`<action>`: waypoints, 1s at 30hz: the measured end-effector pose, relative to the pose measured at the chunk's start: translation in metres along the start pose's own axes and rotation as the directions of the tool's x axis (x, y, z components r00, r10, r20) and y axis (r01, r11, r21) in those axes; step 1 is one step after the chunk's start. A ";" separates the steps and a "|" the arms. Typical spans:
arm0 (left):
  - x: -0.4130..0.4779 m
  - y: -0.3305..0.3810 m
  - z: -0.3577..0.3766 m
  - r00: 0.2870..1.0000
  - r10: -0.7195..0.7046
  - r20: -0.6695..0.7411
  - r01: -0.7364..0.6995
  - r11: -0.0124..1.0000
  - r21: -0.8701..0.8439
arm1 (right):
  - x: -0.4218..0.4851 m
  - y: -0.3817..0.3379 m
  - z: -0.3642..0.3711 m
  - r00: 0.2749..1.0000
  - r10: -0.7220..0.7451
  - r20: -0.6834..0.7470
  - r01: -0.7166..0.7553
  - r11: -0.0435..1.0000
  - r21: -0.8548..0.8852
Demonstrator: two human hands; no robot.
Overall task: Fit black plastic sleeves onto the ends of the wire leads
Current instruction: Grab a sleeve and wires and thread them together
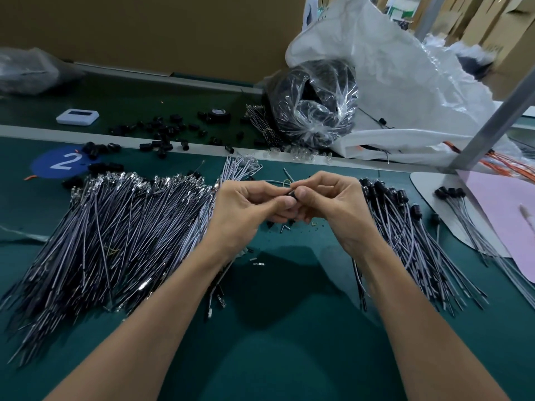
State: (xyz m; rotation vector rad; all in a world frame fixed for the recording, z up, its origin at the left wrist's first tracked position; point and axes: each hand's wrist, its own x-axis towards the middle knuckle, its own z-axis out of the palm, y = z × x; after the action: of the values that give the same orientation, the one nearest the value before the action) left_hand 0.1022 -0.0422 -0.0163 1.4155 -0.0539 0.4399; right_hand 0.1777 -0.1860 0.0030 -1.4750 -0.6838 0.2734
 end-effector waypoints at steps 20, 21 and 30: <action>0.010 0.025 -0.022 0.856 -0.006 -0.516 -0.067 0.990 -0.124 | -0.013 -0.025 -0.139 0.867 -0.089 -0.491 -0.255 0.766 -0.590; 0.010 0.026 -0.023 0.839 -0.022 -0.543 -0.062 0.989 -0.136 | -0.012 -0.024 -0.121 0.875 -0.126 -0.468 -0.204 0.781 -0.591; 0.017 0.025 -0.034 0.788 -0.042 -0.614 0.092 0.995 0.050 | 0.003 0.006 0.046 0.989 0.103 0.107 0.017 0.637 -0.771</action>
State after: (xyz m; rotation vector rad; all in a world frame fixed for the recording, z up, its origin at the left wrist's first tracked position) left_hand 0.1022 -0.0033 0.0063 1.2843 0.5504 0.8345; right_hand 0.1550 -0.1466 -0.0041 -2.3261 -0.9476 0.1131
